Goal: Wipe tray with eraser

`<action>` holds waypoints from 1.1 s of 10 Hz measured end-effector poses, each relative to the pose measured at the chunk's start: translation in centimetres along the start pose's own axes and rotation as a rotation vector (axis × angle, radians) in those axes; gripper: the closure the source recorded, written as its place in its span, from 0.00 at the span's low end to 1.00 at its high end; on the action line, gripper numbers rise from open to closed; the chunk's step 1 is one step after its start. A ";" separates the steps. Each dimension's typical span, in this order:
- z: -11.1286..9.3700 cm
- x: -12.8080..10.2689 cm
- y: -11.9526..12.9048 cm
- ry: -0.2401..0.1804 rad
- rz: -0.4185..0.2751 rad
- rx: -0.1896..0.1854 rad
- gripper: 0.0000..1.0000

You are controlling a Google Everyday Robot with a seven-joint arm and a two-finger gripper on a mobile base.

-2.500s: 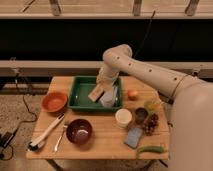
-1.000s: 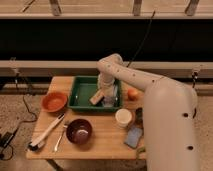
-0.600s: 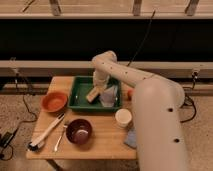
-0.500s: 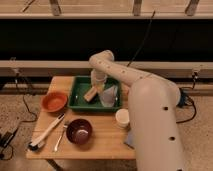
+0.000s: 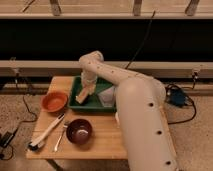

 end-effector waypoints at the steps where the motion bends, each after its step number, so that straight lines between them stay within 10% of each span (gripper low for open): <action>1: 0.0 -0.4 0.3 -0.013 -0.011 -0.001 1.00; 11: -1.7 7.6 9.8 0.030 0.154 -0.065 1.00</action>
